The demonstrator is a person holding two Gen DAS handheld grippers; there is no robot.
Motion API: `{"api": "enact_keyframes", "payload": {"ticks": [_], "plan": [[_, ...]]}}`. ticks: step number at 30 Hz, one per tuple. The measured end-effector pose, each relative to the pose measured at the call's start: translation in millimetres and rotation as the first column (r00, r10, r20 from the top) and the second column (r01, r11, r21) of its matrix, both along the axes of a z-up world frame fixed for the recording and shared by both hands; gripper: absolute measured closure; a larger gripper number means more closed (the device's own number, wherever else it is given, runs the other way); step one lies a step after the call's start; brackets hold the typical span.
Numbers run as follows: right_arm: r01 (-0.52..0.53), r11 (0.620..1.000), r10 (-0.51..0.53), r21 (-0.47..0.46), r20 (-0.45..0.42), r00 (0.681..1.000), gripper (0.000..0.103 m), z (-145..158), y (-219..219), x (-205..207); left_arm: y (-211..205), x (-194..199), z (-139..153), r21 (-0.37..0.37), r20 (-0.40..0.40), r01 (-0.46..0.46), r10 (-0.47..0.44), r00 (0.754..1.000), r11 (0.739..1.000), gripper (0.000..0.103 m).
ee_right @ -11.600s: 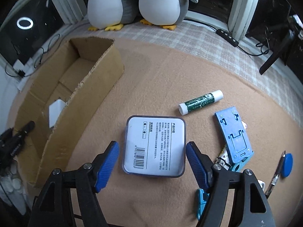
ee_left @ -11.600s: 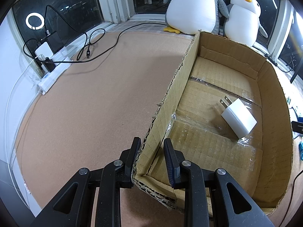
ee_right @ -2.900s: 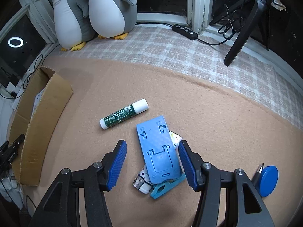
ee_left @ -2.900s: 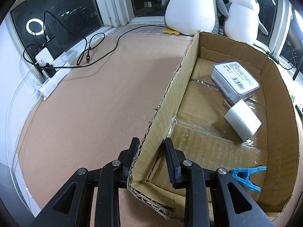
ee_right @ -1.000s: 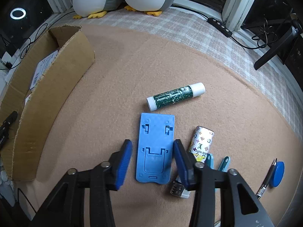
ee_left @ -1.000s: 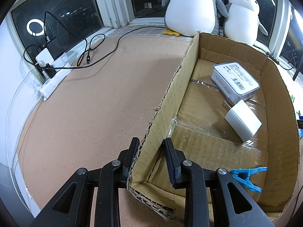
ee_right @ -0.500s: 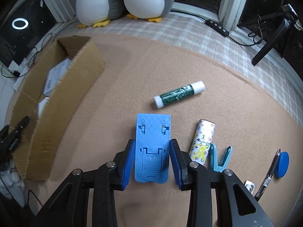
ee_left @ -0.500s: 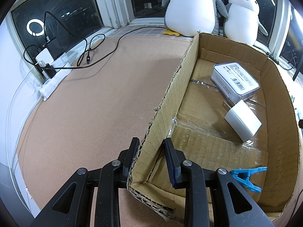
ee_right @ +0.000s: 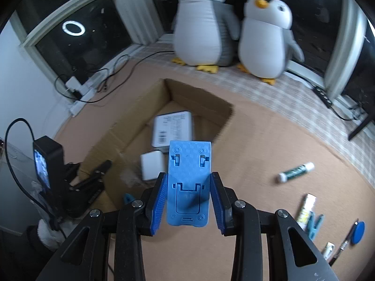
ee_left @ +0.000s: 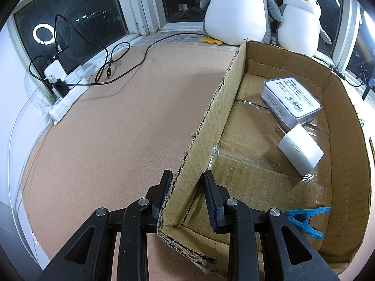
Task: Organize rigid objects
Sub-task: 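Carry the blue phone stand into the box and open the right gripper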
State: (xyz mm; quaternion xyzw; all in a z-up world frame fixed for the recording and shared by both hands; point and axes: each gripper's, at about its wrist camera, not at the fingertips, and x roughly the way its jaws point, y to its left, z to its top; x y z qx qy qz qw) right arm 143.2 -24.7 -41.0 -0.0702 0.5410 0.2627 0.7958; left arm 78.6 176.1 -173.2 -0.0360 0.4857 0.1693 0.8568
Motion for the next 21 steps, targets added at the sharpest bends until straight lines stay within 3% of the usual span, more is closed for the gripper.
{"api": "enact_keyframes", "payload": {"ticks": [9, 21], "plan": [[-0.113, 0.994, 0.113, -0.008, -0.046, 0.993, 0.07, -27.5, 63.7, -15.1, -0.9, 0.5, -0.2, -0.002, 0.003, -0.003, 0.003, 1.0, 1.0, 0.075], [-0.14, 0.99, 0.137, -0.021, -0.091, 0.986, 0.07, -52.5, 81.3, -19.1, -0.6, 0.9, -0.8, -0.003, 0.005, -0.004, 0.004, 1.0, 1.0, 0.075]]}}
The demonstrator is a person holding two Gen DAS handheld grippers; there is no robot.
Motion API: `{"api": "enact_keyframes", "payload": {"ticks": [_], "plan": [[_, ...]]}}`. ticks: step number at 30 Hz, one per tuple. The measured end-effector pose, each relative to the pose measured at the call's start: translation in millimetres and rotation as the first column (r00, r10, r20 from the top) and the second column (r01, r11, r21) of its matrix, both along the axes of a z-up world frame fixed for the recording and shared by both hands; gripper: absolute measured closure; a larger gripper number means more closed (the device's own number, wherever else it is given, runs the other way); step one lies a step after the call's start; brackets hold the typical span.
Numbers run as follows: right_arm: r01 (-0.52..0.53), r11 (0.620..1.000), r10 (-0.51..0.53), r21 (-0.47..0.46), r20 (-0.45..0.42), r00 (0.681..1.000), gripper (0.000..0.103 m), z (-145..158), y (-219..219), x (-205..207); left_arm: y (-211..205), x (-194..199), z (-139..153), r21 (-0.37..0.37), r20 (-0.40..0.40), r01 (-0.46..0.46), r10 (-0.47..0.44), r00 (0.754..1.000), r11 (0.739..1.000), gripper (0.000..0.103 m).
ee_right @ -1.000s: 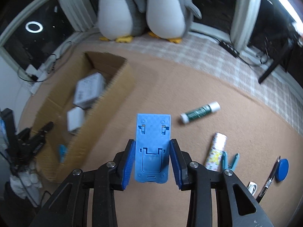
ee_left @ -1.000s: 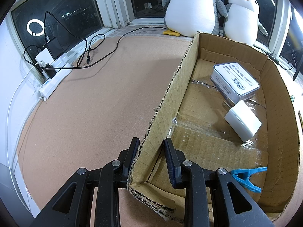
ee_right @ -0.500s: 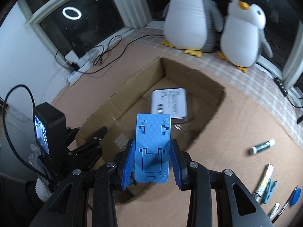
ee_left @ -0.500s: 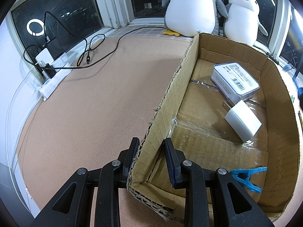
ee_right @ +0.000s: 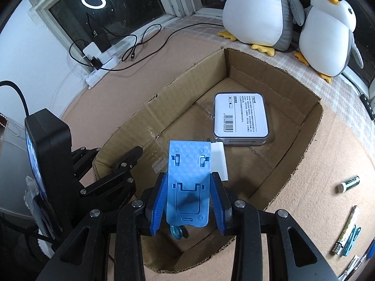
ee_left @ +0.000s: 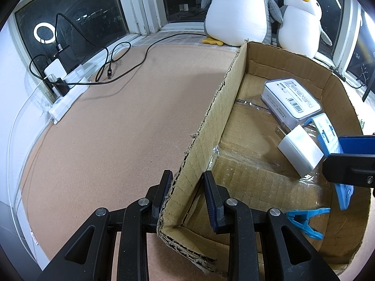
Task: Organize rigid objects
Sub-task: 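Carry the blue phone stand into the box and open the right gripper, then move the right gripper to the patterned white cylinder and grasp it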
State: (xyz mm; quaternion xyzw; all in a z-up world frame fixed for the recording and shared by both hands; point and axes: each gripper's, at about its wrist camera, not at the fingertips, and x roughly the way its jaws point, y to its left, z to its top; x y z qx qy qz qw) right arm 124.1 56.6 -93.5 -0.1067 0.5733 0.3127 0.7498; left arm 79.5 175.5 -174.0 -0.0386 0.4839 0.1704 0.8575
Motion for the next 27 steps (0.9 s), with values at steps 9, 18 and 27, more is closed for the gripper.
{"api": "enact_keyframes", "payload": {"ticks": [9, 18, 27], "plan": [[0.023, 0.999, -0.023, 0.034, 0.008, 1.0, 0.047, 7.6, -4.0, 0.8, 0.1, 0.3, -0.3, 0.001, 0.0, 0.0, 0.0, 1.0, 1.0, 0.075], [0.057, 0.995, -0.059, 0.082, 0.021, 0.998, 0.047, 25.4, -23.4, -0.7, 0.2, 0.2, -0.4, 0.0, 0.002, 0.0, 0.0, 1.0, 1.0, 0.075], [0.195, 0.969, -0.204, 0.152, 0.044, 0.978, 0.047, 45.6, -98.2, -4.8, 0.3, 0.0, -0.5, -0.001, 0.002, -0.001, 0.001, 1.0, 1.0, 0.075]]}}
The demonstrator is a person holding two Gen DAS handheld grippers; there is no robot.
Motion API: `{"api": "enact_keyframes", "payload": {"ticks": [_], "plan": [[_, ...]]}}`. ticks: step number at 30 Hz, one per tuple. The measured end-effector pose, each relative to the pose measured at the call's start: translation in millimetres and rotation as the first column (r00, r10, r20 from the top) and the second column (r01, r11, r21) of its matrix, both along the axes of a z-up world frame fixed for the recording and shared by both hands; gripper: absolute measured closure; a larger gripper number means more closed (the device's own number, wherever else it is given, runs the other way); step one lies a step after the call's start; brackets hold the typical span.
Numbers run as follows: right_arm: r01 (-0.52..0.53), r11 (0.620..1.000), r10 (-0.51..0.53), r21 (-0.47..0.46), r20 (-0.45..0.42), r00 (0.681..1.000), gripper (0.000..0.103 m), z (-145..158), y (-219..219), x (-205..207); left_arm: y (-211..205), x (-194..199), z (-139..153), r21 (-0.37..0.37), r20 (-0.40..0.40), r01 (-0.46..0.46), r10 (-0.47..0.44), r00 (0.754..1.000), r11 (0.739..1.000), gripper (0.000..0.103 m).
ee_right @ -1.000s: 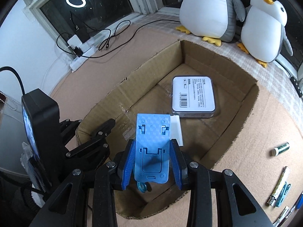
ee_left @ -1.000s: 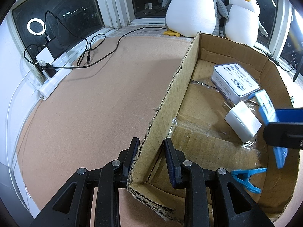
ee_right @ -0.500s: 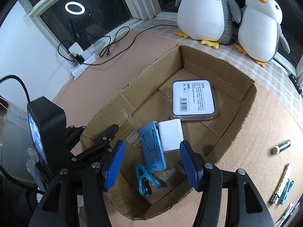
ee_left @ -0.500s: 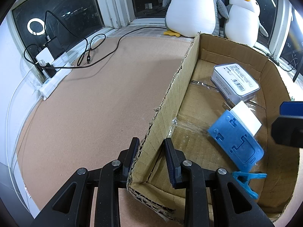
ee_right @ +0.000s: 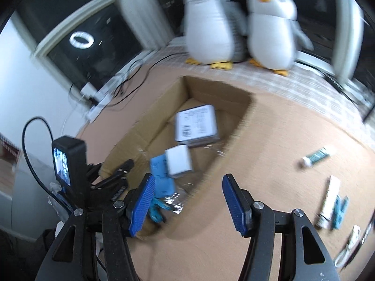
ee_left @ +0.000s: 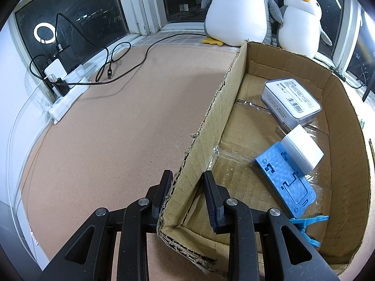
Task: Organize rigid objects
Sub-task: 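Move the right gripper to the patterned white cylinder and grasp it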
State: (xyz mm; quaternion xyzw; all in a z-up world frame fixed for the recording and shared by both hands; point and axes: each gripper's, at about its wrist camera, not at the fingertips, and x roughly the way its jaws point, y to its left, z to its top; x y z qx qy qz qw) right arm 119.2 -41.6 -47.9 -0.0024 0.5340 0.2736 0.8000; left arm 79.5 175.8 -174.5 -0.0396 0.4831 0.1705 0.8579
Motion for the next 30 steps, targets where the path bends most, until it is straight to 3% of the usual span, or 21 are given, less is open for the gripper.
{"api": "enact_keyframes", "payload": {"ticks": [5, 10, 13, 19, 30], "plan": [[0.137, 0.99, -0.137, 0.006, 0.013, 0.99, 0.047, -4.0, -66.2, -1.3, -0.4, -0.6, 0.2, 0.002, 0.001, 0.001, -0.001, 1.0, 1.0, 0.075], [0.266, 0.964, -0.267, -0.021, -0.033, 0.963, 0.05, -24.5, -123.5, 2.8, -0.5, -1.2, 0.2, 0.002, 0.001, 0.001, -0.001, 1.0, 1.0, 0.075], [0.317, 0.948, -0.318, -0.031, -0.067, 0.946, 0.06, -39.0, -147.5, 4.3, -0.6, -0.8, 0.2, 0.004, 0.001, 0.003, -0.003, 1.0, 1.0, 0.075], [0.354, 0.935, -0.354, -0.023, -0.131, 0.926, 0.062, -59.2, -167.5, 9.2, -0.8, -0.7, 0.2, 0.004, 0.001, 0.002, -0.002, 1.0, 1.0, 0.075], [0.396, 0.91, -0.409, -0.119, -0.116, 0.905, 0.062, -76.9, -174.6, 30.4, -1.1, -1.0, 0.1, 0.004, 0.002, 0.002, -0.002, 1.0, 1.0, 0.075]]}}
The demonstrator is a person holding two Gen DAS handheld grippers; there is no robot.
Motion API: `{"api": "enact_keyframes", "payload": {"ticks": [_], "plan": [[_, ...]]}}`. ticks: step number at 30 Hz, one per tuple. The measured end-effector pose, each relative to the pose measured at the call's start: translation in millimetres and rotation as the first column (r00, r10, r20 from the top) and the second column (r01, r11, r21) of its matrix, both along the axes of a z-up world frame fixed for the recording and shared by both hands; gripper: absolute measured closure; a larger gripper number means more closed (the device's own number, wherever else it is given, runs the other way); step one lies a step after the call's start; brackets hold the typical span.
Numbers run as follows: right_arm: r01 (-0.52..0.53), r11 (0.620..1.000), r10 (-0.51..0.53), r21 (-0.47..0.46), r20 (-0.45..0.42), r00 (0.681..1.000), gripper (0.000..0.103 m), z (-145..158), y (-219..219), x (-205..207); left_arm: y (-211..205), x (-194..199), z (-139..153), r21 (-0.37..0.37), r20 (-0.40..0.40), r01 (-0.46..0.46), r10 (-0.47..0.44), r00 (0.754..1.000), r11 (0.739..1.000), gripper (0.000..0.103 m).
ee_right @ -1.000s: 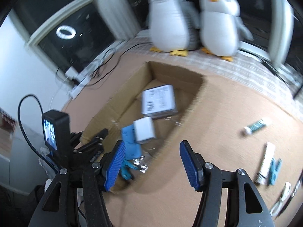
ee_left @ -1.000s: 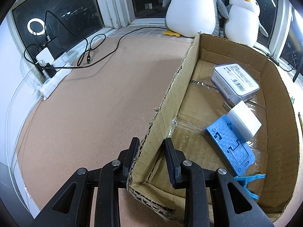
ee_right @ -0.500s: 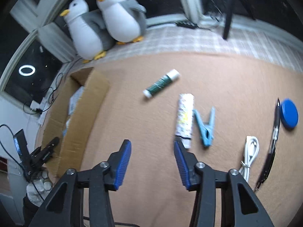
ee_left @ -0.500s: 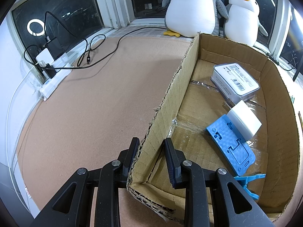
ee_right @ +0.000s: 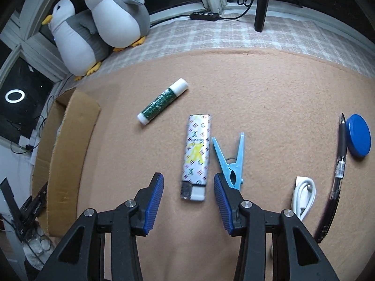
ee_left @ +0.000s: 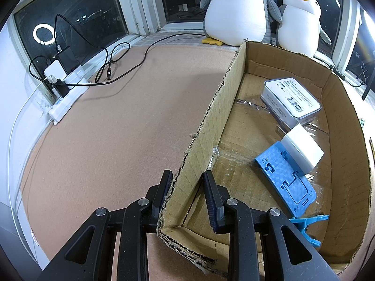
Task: Organize rigid objects
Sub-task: 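Move the right gripper to the patterned white cylinder and grasp it, then carry the patterned cylinder into the box and open the right gripper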
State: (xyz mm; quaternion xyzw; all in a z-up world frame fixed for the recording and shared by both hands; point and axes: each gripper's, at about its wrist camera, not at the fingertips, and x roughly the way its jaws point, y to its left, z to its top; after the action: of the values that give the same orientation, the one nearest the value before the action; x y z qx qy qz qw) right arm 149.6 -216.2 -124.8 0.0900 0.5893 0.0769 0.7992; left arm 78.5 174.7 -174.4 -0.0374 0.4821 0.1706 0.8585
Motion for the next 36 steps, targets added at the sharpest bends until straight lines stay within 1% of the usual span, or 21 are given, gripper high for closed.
{"api": "enact_keyframes", "payload": {"ticks": [3, 7, 10, 11, 14, 16, 17, 18, 22, 28, 31, 36], "plan": [[0.0, 1.0, 0.0, -0.024, 0.006, 1.0, 0.062, 1.1, 1.4, 6.3, 0.0, 0.0, 0.0, 0.0, 0.0, 0.0, 0.0, 1.0, 1.0, 0.075], [-0.02, 0.995, 0.02, -0.093, 0.006, 1.0, 0.062, 0.4, 7.8, 15.6, 0.1, 0.0, 0.0, 0.0, 0.0, 0.0, 0.0, 1.0, 1.0, 0.075], [-0.055, 0.986, 0.056, -0.16, 0.0, 0.998, 0.066, -0.6, 16.8, 19.9, 0.1, 0.2, 0.0, 0.0, 0.0, 0.0, 0.0, 1.0, 1.0, 0.075], [-0.074, 0.978, 0.074, -0.196, -0.005, 0.997, 0.068, -1.0, 21.3, 20.7, 0.0, 0.0, 0.0, 0.0, 0.0, 0.0, 0.0, 1.0, 1.0, 0.075], [-0.114, 0.96, 0.114, -0.257, -0.018, 0.993, 0.072, -2.5, 28.5, 21.5, 0.2, 0.4, 0.0, 0.0, 0.0, 0.0, 0.0, 1.0, 1.0, 0.075], [-0.137, 0.95, 0.136, -0.28, -0.024, 0.99, 0.075, -2.8, 31.2, 22.0, 0.0, 0.0, 0.0, 0.0, 0.0, 0.0, 0.0, 1.0, 1.0, 0.075], [-0.144, 0.948, 0.142, -0.283, -0.026, 0.989, 0.079, -2.6, 31.6, 22.1, 0.0, 0.0, 0.0, 0.0, 0.0, 0.0, 0.0, 1.0, 1.0, 0.075], [-0.148, 0.947, 0.146, -0.284, -0.028, 0.989, 0.081, -2.5, 32.0, 22.4, 0.0, 0.0, 0.0, 0.0, 0.0, 0.0, 0.0, 1.0, 1.0, 0.075], [-0.149, 0.949, 0.148, -0.278, -0.026, 0.989, 0.082, -1.1, 31.7, 20.7, 0.1, 0.3, 0.1, 0.0, 0.0, 0.0, 0.0, 1.0, 1.0, 0.075], [-0.134, 0.966, 0.133, -0.222, -0.019, 0.991, 0.082, 4.5, 31.6, 14.6, 0.0, 0.0, 0.1, 0.0, 0.0, 0.0, 0.0, 1.0, 1.0, 0.075], [-0.135, 0.971, 0.138, -0.197, -0.001, 0.99, 0.082, 14.1, 37.7, 8.8, 0.0, 0.0, 0.1, 0.0, 0.0, 0.0, 0.0, 1.0, 1.0, 0.075], [-0.189, 0.97, 0.199, -0.153, 0.054, 0.978, 0.082, 43.5, 65.3, -0.9, -0.5, 0.2, 0.1, 0.0, 0.001, 0.0, 0.0, 1.0, 1.0, 0.075]]}}
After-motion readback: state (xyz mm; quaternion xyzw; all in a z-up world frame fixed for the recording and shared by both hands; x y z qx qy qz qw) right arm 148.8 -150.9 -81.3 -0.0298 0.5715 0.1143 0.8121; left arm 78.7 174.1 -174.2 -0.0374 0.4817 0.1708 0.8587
